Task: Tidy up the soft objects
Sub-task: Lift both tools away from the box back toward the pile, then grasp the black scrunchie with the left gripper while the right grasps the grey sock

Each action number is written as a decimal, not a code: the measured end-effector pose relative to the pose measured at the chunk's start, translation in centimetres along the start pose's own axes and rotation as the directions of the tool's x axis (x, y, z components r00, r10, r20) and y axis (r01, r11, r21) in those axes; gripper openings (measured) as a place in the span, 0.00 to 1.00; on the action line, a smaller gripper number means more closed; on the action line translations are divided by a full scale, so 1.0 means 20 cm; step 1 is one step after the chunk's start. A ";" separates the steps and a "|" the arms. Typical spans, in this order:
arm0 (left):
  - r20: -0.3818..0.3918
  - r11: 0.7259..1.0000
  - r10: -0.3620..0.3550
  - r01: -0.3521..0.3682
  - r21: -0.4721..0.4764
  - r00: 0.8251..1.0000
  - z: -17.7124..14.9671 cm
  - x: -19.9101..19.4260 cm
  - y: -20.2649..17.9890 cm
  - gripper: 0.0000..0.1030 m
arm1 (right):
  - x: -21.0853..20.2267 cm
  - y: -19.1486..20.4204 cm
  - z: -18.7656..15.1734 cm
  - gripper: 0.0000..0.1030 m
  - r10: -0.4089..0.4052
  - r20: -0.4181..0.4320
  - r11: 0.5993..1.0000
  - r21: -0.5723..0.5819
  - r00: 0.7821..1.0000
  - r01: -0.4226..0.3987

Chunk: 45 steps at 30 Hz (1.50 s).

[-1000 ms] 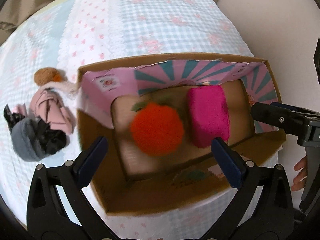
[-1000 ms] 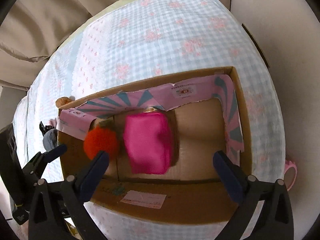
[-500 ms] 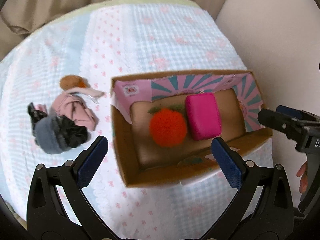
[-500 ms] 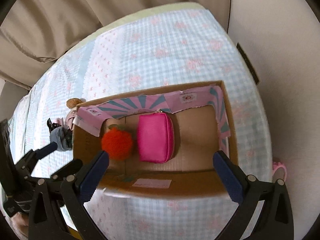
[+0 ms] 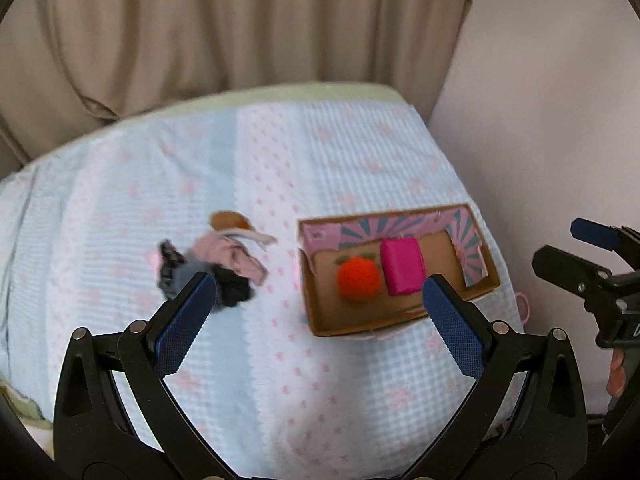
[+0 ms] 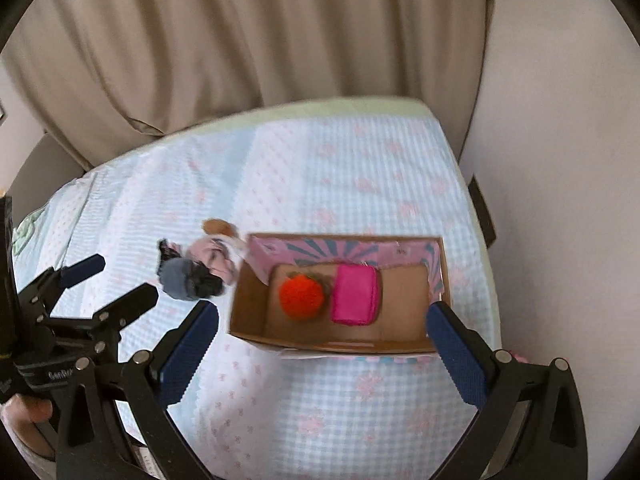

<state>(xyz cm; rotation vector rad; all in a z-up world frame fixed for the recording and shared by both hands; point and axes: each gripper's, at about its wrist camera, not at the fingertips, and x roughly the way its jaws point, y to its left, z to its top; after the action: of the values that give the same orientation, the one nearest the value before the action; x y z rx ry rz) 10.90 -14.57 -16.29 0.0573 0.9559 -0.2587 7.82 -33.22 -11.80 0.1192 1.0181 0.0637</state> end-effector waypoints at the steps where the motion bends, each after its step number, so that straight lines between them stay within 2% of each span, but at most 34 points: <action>1: 0.016 1.000 0.005 -0.005 -0.007 1.000 0.00 -0.05 0.02 1.00 | -0.06 0.05 0.00 1.00 0.005 0.025 1.000 -0.015 1.000 -0.005; 6: 0.083 0.997 0.044 -0.039 -0.063 0.996 -0.07 -0.29 0.19 1.00 | -0.21 0.19 -0.03 1.00 0.007 0.102 0.998 -0.061 0.995 -0.001; 11: 0.082 0.984 0.103 -0.090 -0.155 0.991 -0.14 -0.42 0.41 1.00 | -0.23 0.31 -0.04 1.00 0.062 0.144 0.994 -0.093 0.988 -0.049; 16: 0.073 0.971 0.142 -0.124 -0.202 0.987 -0.19 -0.49 0.63 1.00 | -0.22 0.45 -0.07 1.00 0.108 0.174 0.989 -0.117 0.979 -0.088; 22: 0.065 0.964 0.114 -0.094 -0.251 0.991 -0.20 -0.45 0.92 1.00 | -0.14 0.69 -0.08 1.00 0.138 0.153 0.984 -0.137 0.979 -0.118; 28: 0.000 0.969 -0.002 0.001 -0.247 1.000 -0.16 -0.24 1.23 1.00 | 0.03 0.93 -0.09 1.00 0.131 0.144 0.988 -0.099 0.981 -0.118; 33: -0.087 0.960 -0.095 0.068 -0.273 0.992 -0.16 0.06 1.44 0.99 | 0.29 1.14 -0.11 1.00 0.100 0.109 0.990 -0.112 0.989 -0.088; 41: -0.218 0.926 -0.244 0.161 -0.340 0.945 -0.24 0.59 1.63 0.99 | 0.71 1.32 -0.17 1.00 0.088 0.040 0.980 -0.182 0.995 -0.080; 45: -0.265 0.890 -0.322 0.195 -0.411 0.909 -0.32 0.88 1.69 0.96 | 0.95 1.36 -0.21 1.00 0.075 0.003 0.975 -0.209 0.997 -0.072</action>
<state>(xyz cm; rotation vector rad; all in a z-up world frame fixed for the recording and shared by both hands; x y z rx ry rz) 23.64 15.75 -36.46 -0.3995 1.3349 -0.3170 14.29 -3.91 -26.49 -0.0351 0.9897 0.2368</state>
